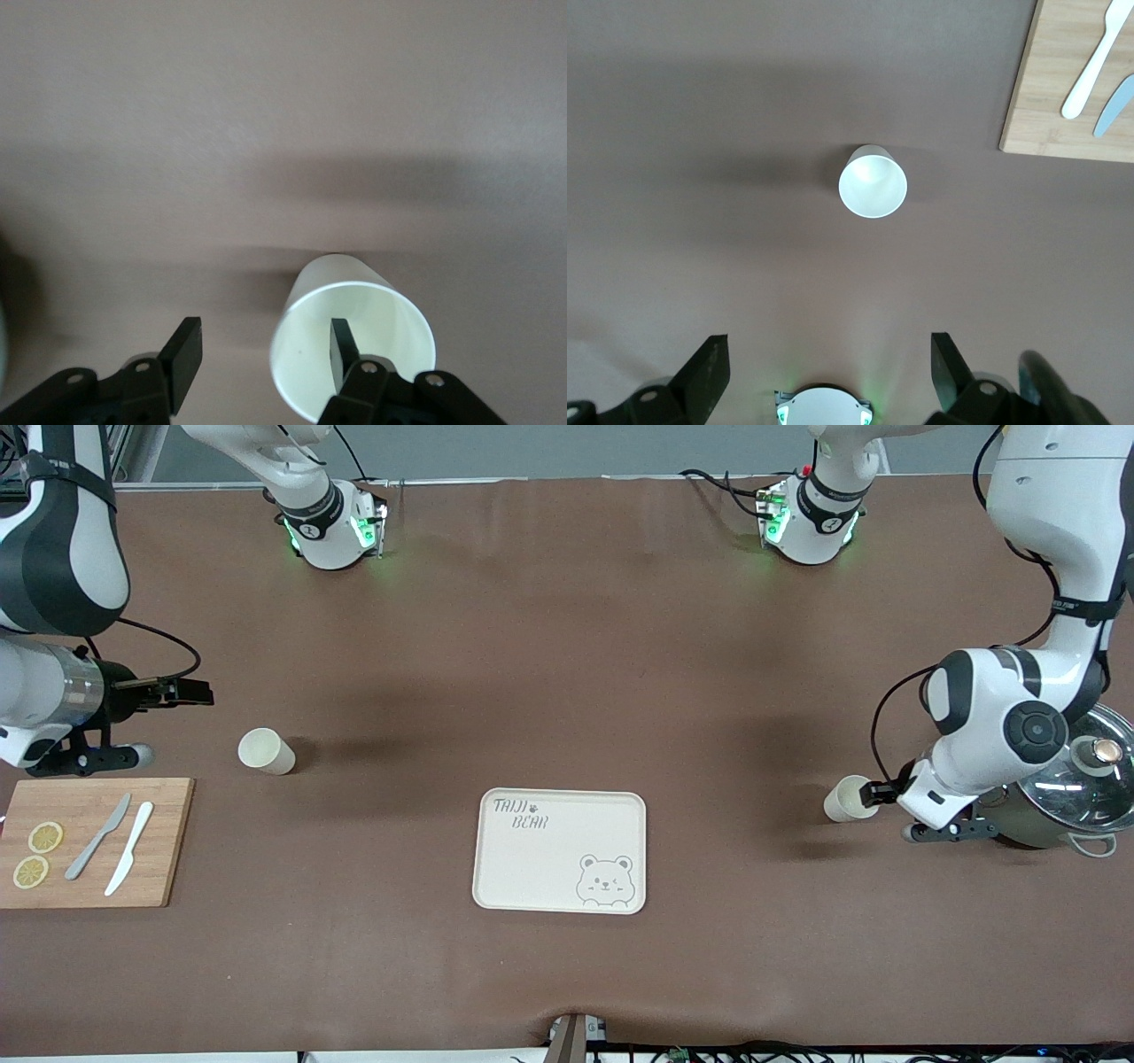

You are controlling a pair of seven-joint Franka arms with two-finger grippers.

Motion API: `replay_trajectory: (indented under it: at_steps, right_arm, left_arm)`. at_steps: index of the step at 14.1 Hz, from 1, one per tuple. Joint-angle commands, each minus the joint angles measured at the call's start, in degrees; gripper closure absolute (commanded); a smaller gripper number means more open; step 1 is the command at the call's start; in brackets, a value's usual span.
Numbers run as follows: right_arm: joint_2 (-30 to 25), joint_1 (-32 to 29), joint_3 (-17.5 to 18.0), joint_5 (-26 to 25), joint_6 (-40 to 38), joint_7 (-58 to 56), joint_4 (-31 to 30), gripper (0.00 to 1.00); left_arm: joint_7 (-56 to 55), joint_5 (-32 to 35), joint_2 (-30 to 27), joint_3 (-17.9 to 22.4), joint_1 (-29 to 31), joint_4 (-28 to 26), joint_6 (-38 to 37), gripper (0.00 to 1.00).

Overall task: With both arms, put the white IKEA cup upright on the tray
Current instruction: 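Close the right gripper and the left gripper around the cup rims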

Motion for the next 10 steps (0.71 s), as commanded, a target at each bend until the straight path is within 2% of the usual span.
replay_trajectory:
  at_steps: [1,2,6,10]
  right_arm:
    - [-2.0,-0.9,0.8,-0.3,7.0,2.4,-7.4,0.0]
    - [-3.1,-0.9,0.8,-0.3,10.7,2.8,-10.9,0.0]
    - [-4.0,-2.2,0.6,-0.3,21.6,3.4,-21.2,0.0]
    - [-4.1,-4.8,0.6,-0.2,34.5,4.6,-30.6,0.0]
  left_arm:
    - [-0.5,-0.7,0.5,-0.1,-0.8,-1.2,1.7,0.47]
    - [-0.5,-0.7,0.9,-0.1,-1.2,-1.2,1.7,0.54]
    - [-0.2,-0.5,1.1,-0.1,-1.3,-1.0,1.7,1.0]
    - [0.3,-0.5,0.8,-0.1,-1.1,-0.3,1.1,1.0]
